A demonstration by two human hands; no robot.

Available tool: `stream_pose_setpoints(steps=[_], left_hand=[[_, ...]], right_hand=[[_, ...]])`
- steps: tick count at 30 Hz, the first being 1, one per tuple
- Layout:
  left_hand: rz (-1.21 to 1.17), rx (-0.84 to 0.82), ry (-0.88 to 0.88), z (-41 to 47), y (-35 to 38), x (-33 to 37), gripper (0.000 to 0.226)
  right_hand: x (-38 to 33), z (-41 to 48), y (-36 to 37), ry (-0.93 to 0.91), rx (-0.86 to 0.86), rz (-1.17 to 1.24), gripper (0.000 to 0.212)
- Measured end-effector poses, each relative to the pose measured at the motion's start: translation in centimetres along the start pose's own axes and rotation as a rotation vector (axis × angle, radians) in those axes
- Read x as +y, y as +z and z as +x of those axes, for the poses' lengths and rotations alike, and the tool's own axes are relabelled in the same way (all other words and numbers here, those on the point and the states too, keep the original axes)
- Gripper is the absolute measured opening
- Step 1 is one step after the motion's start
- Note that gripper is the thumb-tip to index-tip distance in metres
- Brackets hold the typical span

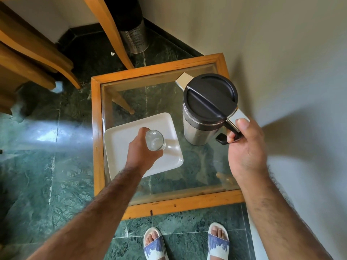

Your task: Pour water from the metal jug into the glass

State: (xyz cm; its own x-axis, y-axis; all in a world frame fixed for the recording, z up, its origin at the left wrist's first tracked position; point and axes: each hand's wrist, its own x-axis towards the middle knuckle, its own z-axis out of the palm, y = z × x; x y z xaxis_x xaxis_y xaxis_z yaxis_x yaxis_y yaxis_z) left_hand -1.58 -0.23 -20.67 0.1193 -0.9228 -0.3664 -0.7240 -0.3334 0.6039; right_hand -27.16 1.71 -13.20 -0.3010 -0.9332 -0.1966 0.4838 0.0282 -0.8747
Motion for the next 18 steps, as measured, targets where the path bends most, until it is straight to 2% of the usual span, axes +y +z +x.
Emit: stream_pose_setpoints(steps=[5, 9, 11, 12, 15, 17, 18], left_hand=[[0.005, 0.0, 0.01, 0.0, 0.7, -0.2, 0.07], [0.018, 0.002, -0.015, -0.1, 0.8, 0.0, 0.073], [0.037, -0.021, -0.011, -0.3, 0.6, 0.4, 0.079], [0.063, -0.038, -0.007, -0.5, 0.3, 0.8, 0.088], [0.188, -0.043, 0.014, -1.2, -1.1, 2.2, 0.12], [0.274, 0.023, 0.054, -1.9, -2.6, 3.5, 0.12], [0.292, 0.065, 0.086, -2.3, -3.5, 4.4, 0.117]], right_hand=[[0.2, -0.2, -0.7, 0.0, 0.01, -0.001, 0.014], [0.0, -0.4, -1.1, -0.01, -0.043, -0.031, 0.01], [-0.3, -0.5, -1.3, -0.006, -0.071, -0.058, 0.014], [-0.5, -0.5, -1.4, -0.004, -0.069, -0.055, 0.021], [-1.8, 0.1, -1.1, -0.01, 0.061, -0.084, 0.063], [-2.6, 1.0, -1.6, -0.007, 0.076, -0.323, 0.079], [-3.5, 1.3, -1.8, -0.006, 0.062, -0.481, 0.08]])
